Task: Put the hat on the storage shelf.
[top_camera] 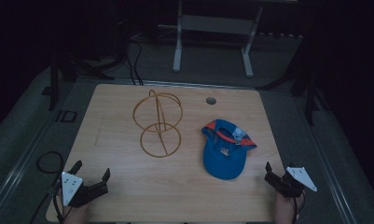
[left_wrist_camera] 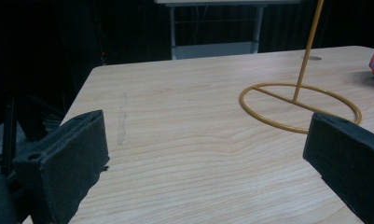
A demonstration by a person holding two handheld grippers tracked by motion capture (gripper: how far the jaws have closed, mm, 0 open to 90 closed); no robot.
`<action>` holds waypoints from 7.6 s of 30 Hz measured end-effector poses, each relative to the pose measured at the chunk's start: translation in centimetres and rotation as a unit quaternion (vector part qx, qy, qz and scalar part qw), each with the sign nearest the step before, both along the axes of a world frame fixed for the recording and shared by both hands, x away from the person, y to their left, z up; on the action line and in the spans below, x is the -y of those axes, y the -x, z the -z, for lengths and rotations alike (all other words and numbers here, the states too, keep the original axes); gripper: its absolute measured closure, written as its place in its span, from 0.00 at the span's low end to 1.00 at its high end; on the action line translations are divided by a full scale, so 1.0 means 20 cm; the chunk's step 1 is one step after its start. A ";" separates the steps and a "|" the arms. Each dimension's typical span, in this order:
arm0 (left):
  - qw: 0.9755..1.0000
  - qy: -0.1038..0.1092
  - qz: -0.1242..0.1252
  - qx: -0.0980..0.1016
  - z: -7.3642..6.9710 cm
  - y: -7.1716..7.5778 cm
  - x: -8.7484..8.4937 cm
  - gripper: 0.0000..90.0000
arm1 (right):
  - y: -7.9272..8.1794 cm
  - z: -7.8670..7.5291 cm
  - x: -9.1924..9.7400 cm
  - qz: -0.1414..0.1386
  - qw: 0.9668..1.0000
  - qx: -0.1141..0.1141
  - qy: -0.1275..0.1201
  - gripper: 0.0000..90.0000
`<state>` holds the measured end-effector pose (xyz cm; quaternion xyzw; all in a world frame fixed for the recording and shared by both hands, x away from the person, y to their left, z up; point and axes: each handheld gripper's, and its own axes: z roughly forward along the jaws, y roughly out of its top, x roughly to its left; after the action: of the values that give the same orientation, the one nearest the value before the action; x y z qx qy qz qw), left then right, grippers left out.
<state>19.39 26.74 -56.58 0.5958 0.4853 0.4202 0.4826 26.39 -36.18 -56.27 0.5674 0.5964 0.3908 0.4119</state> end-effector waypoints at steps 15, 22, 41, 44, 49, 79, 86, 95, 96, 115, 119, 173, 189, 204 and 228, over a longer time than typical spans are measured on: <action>1.000 -0.007 0.021 -0.009 0.01 0.00 0.05 0.00 | 0.01 0.00 -0.05 -0.060 0.998 -0.021 -0.007 0.15; 1.000 -0.011 0.026 -0.014 0.02 -0.01 0.06 0.00 | 0.00 -0.05 -0.08 -0.084 0.996 -0.037 -0.022 0.15; 0.999 0.015 0.043 0.004 0.00 0.00 0.05 0.00 | -0.16 -0.33 -0.08 -0.124 0.990 -0.047 -0.044 0.13; 0.999 0.021 0.050 0.000 0.00 0.00 0.06 0.00 | -0.21 -0.37 -0.10 -0.133 0.989 -0.053 -0.044 0.13; 0.999 -0.006 0.050 -0.006 0.00 0.00 0.08 0.00 | -0.28 -0.42 -0.13 -0.138 0.988 -0.057 -0.037 0.14; 0.998 -0.006 0.069 -0.012 0.00 0.00 0.10 0.00 | -0.77 -0.33 -0.27 -0.170 0.976 -0.135 -0.025 0.24; 0.997 -0.010 0.073 -0.014 0.00 0.00 0.10 0.00 | -0.84 -0.25 -0.32 -0.179 0.970 -0.163 -0.020 0.31; 0.997 -0.007 0.073 -0.017 0.00 0.00 0.10 0.00 | -0.88 -0.13 -0.36 -0.179 0.965 -0.191 -0.014 0.34; 0.997 -0.006 0.074 -0.017 0.00 0.00 0.10 0.00 | -0.88 -0.12 -0.36 -0.179 0.964 -0.194 -0.016 0.35; 0.997 -0.001 0.072 -0.020 0.00 0.00 0.09 0.00 | -0.87 -0.05 -0.42 -0.195 0.957 -0.212 0.044 0.88; 0.997 -0.003 0.073 -0.022 0.00 0.00 0.10 0.00 | -0.86 -0.05 -0.44 -0.188 0.957 -0.212 0.058 0.96; 0.985 0.010 0.154 -0.077 -0.36 0.03 0.39 0.02 | -0.37 -1.02 -0.49 -0.272 0.956 0.020 0.112 0.98; 0.979 -0.022 0.199 -0.035 -0.75 -0.04 0.61 0.05 | -0.18 -1.13 -0.53 -0.318 0.942 0.052 0.095 0.98; 0.965 -0.048 0.257 -0.035 -0.97 -0.24 0.93 0.06 | -0.12 -1.16 -0.54 -0.321 0.940 0.057 0.100 0.98; 0.950 -0.097 0.292 -0.053 -0.94 -0.51 1.40 0.42 | -0.10 -1.11 -0.61 -0.344 0.932 0.053 0.099 0.98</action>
<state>29.66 -1.22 -37.83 0.7767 0.2720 0.2739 0.4978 28.43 -24.02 -34.05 0.2623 0.7681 0.4773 0.3367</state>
